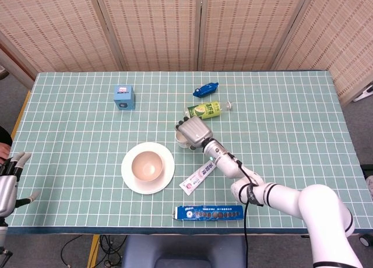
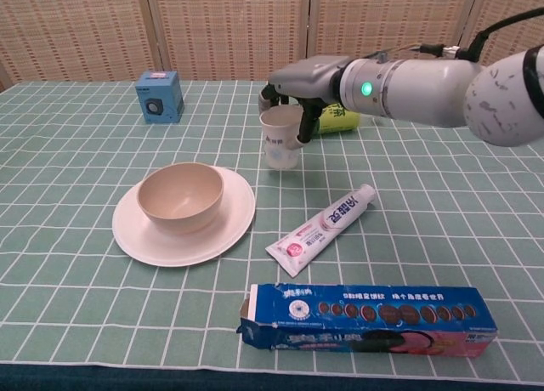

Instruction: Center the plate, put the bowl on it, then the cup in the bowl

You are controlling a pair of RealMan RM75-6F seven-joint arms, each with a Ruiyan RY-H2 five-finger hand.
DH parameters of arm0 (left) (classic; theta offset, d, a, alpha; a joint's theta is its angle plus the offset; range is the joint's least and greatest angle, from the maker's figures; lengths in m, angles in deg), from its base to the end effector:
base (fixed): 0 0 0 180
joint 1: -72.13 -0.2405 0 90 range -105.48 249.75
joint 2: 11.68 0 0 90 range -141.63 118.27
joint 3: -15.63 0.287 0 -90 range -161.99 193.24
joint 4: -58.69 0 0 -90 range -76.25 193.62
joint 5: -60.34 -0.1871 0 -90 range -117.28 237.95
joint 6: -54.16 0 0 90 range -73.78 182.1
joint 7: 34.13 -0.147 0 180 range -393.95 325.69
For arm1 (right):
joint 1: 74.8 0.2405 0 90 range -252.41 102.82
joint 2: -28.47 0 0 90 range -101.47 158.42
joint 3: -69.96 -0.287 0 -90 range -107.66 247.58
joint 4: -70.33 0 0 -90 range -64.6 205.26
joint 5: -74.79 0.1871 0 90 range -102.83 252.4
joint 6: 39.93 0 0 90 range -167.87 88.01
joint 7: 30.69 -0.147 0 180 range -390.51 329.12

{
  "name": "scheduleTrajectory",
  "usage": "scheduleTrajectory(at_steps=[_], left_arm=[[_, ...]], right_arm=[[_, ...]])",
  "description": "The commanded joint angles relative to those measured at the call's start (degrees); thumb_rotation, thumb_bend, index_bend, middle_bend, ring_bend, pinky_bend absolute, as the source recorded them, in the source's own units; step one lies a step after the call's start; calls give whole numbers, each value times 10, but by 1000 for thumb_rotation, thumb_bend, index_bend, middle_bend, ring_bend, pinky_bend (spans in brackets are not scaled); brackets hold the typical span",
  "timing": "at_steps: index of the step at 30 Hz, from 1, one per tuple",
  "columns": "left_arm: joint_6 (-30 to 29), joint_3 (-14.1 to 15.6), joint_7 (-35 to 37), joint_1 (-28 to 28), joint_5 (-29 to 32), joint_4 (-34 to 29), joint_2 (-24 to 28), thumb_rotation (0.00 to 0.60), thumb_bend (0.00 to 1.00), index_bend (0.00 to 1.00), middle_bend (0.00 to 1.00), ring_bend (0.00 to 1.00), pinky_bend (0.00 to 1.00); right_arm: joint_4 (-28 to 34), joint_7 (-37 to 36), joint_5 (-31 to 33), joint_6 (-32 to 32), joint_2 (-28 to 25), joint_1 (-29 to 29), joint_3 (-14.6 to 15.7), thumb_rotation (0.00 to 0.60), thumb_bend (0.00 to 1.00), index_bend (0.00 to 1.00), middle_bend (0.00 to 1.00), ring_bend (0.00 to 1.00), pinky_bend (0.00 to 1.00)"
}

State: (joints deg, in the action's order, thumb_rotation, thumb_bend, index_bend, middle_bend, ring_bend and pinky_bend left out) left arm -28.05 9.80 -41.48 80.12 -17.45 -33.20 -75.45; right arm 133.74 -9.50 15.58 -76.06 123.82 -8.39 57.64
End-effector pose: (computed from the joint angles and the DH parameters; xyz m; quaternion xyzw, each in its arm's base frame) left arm -0.3378 0.2117 0.2054 -0.5846 -0.3638 -0.3422 0.6393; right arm -0.0598 -0.4539 -0.0336 0.8374 -0.2450 0.3100 0.3777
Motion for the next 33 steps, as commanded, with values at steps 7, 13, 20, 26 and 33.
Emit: scheduleTrajectory(at_steps=[7,13,20,26,33], left_arm=[[-2,-1,-3,0,-1,-5,1,600,119,106,106,126,386],[-5,0,-3,-3,0,-6,3,600,119,106,106,126,386],[-6,1,2,-6,0,-3,3,600,120,106,106,126,386],[-7,1,7,-9,1,0,6,600,119,106,106,126,386],[-5,2,11,-10,1,4,5,600,119,106,106,126,386]], right_arm=[[151,10,-42,-38,-66,11,-21,600,271,318,325,240,444],[170,26,-47,-35,-55,30,-19,600,270,318,325,240,444],[152,52,-37,-19,-21,57,-9,600,270,318,325,240,444],[121,69,-35,-9,14,75,4,600,270,318,325,240,444],[96,80,-32,-4,39,87,13,600,263,318,295,237,444]])
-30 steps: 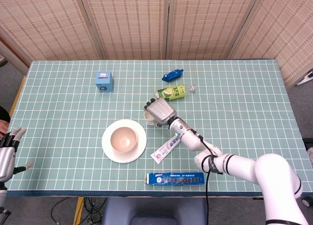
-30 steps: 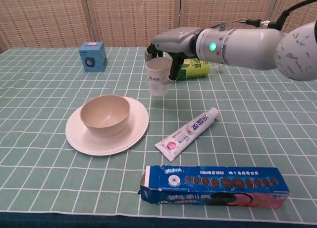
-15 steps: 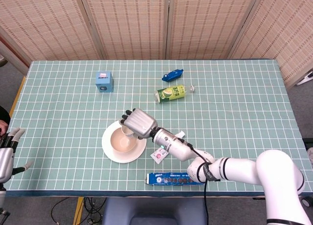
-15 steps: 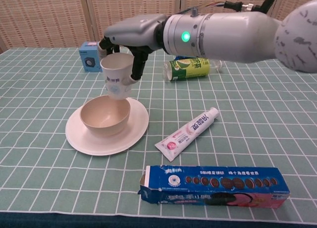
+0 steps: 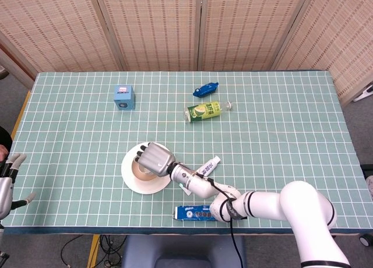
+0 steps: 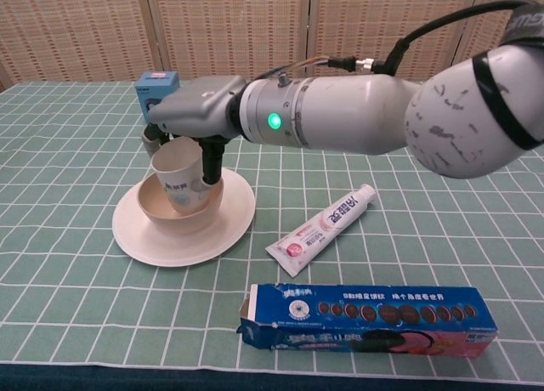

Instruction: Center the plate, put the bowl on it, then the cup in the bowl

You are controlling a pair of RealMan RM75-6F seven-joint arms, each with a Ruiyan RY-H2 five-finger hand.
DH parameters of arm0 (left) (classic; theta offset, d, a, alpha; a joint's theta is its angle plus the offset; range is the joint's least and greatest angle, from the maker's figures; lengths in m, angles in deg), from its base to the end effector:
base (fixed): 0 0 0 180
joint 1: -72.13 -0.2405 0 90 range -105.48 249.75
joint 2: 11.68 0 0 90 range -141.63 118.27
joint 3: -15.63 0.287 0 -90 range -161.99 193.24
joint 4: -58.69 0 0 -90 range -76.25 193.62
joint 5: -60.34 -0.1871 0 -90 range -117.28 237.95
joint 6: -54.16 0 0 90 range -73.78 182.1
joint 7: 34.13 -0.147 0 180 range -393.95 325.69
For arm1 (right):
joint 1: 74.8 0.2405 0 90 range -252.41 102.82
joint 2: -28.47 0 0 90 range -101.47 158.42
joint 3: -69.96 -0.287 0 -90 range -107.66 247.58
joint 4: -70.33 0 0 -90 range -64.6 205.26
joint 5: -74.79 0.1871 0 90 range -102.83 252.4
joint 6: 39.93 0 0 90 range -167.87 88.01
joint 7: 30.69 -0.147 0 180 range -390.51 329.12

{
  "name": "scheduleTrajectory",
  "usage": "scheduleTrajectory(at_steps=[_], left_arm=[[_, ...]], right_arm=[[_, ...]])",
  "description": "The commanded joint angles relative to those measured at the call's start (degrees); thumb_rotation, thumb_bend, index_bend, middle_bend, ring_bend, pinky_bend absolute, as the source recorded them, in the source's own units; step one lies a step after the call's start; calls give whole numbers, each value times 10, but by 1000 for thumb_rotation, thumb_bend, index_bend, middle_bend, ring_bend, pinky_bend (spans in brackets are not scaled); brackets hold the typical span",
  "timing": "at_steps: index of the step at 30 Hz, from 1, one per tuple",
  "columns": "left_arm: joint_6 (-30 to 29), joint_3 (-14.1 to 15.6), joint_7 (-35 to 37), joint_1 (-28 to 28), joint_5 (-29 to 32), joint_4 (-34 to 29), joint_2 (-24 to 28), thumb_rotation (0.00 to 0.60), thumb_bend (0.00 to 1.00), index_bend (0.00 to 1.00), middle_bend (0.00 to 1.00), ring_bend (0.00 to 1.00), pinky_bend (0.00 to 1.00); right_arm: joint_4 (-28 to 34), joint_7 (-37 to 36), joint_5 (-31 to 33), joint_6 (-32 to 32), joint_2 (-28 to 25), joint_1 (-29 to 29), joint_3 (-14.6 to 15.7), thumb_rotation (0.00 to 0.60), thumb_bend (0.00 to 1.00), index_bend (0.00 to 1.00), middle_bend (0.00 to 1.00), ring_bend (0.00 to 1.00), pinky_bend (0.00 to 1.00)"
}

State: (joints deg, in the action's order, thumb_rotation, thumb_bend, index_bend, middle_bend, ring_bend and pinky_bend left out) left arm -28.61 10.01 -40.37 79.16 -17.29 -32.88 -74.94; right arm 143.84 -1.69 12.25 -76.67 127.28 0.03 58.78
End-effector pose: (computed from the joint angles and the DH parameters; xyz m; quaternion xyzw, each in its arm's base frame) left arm -0.3427 0.2055 0.2102 -0.5775 -0.3682 -0.3400 0.6444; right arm 0.0302 -0.3891 -0.0800 0.8979 -0.1228 0.3299 0.2643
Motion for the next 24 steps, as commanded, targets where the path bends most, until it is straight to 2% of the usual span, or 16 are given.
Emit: scheduleTrajectory(at_steps=[1,3,7,9,17,24], left_arm=[[0,0,0,0,0,2,-1,600,119,106,106,126,386],[0,0,2,-1,0,2,-1,600,119,106,106,126,386],[1,-1,4,0,1,5,-2,600,120,106,106,126,386],[2,-1,4,0,0,6,-2,600,119,106,106,126,386],[2,-1,2,1,-3,2,-1,600,119,106,106,126,386],[1,-1,-2,2,-7,-4,1,600,119,106,106,126,386]], right_arm=[[-7,3,2,2,6,4,2,600,262,316,286,231,442],[-10,4,3,3,9,5,3,600,261,285,259,199,418],[-7,4,10,4,7,8,1,600,251,135,174,107,293],[-1,4,11,0,3,7,0,600,250,102,149,87,259],[53,-11,2,-40,-45,-19,-5,600,249,91,135,72,236],[144,-10,-16,-133,-147,-97,17,600,249,91,170,72,236]])
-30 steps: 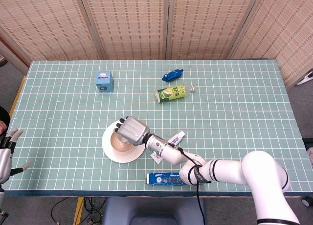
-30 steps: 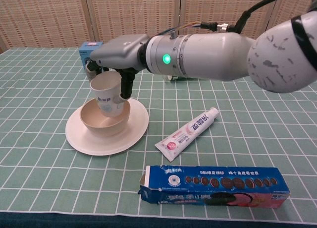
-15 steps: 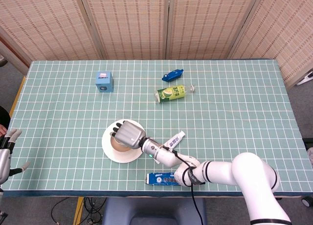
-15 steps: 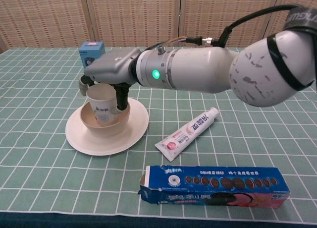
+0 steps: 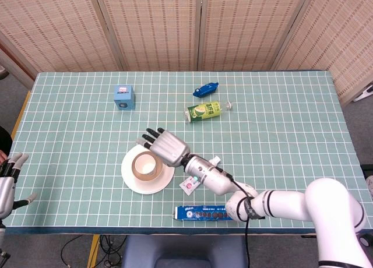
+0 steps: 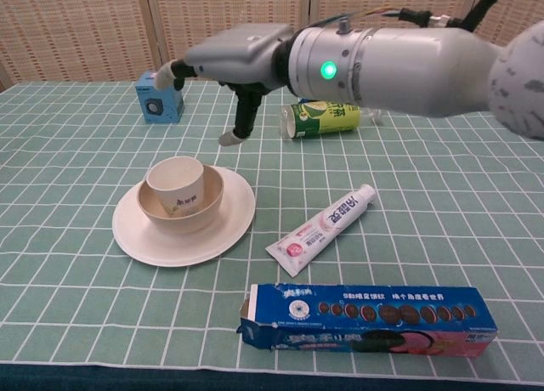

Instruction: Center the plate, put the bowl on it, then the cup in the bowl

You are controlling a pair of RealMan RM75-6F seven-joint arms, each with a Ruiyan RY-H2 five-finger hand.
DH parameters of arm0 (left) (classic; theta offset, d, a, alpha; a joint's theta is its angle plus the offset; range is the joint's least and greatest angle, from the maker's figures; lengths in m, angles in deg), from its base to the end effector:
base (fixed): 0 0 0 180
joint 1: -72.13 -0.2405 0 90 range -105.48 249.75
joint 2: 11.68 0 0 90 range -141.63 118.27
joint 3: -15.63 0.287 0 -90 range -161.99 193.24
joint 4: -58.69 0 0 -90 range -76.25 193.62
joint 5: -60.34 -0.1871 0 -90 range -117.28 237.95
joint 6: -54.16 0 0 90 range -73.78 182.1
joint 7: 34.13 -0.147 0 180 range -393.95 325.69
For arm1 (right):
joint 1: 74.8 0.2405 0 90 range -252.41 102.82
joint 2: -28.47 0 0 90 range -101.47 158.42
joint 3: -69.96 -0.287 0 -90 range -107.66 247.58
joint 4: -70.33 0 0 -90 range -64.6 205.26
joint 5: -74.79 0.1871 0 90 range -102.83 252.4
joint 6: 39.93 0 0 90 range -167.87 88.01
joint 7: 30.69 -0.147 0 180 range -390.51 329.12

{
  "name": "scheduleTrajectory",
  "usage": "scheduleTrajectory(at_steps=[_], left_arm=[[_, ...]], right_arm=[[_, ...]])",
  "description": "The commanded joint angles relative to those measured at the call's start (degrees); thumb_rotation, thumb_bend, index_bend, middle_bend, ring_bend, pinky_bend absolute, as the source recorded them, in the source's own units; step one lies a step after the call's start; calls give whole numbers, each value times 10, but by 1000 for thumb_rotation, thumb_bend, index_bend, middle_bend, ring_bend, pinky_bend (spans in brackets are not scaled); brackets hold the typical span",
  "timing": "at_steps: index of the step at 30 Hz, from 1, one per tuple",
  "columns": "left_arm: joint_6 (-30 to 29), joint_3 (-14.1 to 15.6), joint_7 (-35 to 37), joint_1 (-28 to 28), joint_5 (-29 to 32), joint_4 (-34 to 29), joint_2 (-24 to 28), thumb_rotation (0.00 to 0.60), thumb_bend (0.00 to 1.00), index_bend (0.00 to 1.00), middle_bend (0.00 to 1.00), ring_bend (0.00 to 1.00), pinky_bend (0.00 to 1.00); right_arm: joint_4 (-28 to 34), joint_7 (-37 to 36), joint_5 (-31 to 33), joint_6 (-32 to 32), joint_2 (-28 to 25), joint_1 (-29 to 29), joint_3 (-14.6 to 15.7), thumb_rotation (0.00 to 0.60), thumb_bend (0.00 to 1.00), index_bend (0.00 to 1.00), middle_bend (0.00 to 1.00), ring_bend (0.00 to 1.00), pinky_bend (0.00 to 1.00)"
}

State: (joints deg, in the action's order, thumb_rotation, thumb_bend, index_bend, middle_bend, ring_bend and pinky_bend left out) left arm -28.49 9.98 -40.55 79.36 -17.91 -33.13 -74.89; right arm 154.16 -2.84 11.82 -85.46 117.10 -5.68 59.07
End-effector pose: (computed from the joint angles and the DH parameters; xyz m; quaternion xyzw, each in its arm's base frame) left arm -0.3399 0.2068 0.2092 -0.5822 -0.3652 -0.3426 0.6405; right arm 0.0033 -0.3991 -0.0112 0.8588 -0.1496 0.3769 0.3130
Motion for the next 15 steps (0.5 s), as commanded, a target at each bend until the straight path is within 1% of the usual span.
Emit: scheduleTrajectory(at_steps=[1,5,10,15], left_arm=[[0,-1,-1,1,-1,-2,1,600,119,106,106,127,386],[-1,-1,-3,2,-4,-5,3,600,119,106,106,126,386],[0,-2,-7,5,-7,-10,4,600,119,106,106,126,386],[-1,-3,-13,6,-7,-14,4,600,119,106,106,126,386]], right_arm=[[50,3,-14,-59,-57,-52,19,600,249,91,178,72,236],[88,2,-22,-119,-101,-108,39,600,254,91,205,72,236],[129,-5,-47,-192,-153,-182,71,600,259,94,218,72,236],[160,-31,-60,-261,-204,-263,100,600,260,96,221,72,236]])
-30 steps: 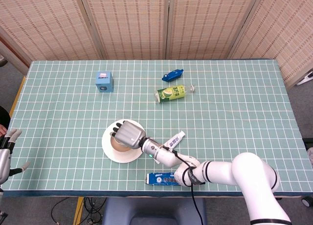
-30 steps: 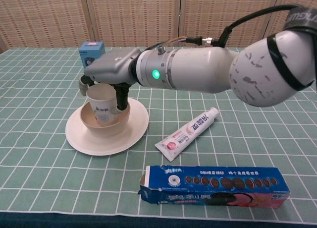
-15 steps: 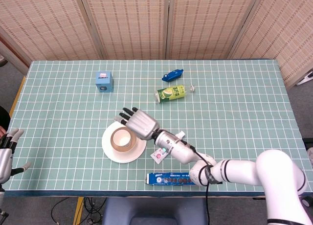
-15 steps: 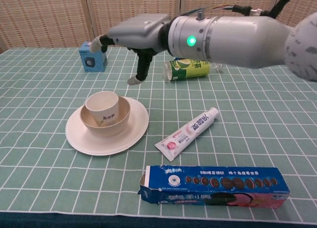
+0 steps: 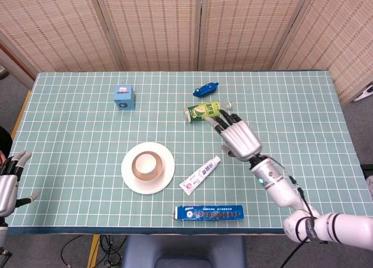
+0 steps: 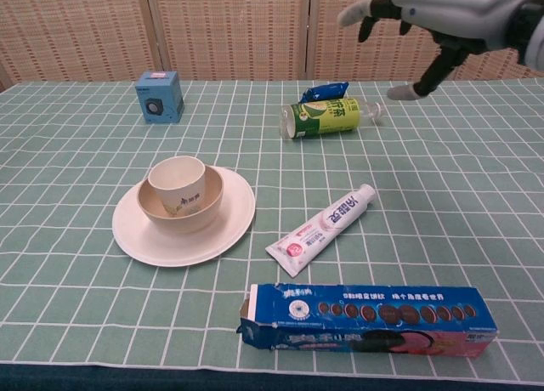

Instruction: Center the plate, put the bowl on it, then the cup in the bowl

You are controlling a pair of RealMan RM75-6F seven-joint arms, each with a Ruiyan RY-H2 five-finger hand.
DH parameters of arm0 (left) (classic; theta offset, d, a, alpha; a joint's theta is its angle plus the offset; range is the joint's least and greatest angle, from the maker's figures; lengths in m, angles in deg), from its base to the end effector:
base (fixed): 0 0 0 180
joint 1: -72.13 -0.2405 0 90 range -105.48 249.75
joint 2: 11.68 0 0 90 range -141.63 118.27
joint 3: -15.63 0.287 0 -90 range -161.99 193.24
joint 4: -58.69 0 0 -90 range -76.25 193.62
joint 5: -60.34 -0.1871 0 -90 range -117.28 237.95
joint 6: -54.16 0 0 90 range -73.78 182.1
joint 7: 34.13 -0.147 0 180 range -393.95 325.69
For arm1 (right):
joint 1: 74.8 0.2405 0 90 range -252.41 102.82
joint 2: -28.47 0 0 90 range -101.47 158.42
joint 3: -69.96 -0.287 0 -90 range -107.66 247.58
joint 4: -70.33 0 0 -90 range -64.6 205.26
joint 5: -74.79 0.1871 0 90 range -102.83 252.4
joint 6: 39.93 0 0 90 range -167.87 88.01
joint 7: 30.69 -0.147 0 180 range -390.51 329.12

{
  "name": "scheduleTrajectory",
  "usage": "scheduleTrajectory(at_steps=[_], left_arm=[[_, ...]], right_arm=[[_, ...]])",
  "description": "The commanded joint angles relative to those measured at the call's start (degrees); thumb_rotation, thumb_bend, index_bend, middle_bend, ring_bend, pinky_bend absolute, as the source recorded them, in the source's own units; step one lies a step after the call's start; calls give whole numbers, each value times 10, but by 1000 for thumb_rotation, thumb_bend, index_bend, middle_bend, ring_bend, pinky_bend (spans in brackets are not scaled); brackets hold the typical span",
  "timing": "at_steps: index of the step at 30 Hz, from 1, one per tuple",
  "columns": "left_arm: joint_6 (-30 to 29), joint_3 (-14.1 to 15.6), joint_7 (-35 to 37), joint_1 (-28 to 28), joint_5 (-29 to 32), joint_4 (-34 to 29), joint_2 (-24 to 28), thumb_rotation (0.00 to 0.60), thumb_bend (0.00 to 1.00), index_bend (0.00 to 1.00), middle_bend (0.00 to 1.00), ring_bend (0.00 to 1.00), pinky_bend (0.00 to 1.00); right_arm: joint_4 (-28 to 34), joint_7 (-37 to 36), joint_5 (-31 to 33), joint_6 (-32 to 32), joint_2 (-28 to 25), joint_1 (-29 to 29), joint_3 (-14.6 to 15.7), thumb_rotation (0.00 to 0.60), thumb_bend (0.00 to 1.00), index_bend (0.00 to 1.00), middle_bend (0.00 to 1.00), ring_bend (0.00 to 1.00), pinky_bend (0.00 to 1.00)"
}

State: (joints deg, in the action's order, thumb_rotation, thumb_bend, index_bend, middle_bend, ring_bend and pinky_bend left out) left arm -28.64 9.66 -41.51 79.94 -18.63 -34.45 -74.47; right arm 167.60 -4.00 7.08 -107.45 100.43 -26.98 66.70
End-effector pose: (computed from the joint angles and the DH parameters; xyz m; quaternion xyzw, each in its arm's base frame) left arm -0.3316 0.2109 0.2097 -0.5880 -0.3569 -0.3498 0.6360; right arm -0.1428 -0.3654 0.1072 0.7660 -0.2118 0.3799 0.4733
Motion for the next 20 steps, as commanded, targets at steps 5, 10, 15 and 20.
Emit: scheduleTrajectory(at_steps=[5,10,15,20], left_arm=[[1,0,-19,1,5,-6,-1,600,119,106,106,126,386],[-5,0,-43,0,10,-15,-3,600,119,106,106,126,362],[-12,0,-61,-4,13,-31,-4,600,119,106,106,126,346],[-27,4,-81,-11,11,-42,-10,600,119,106,106,126,328]], right_arm=[[38,-47,-39,-103,-78,-126,55,600,260,119,226,72,237],[14,-96,-81,-180,-90,-212,86,600,260,118,229,72,237],[-11,-135,-108,-241,-92,-288,105,600,261,119,240,75,237],[-24,-162,-117,-273,-92,-344,113,600,260,118,243,82,237]])
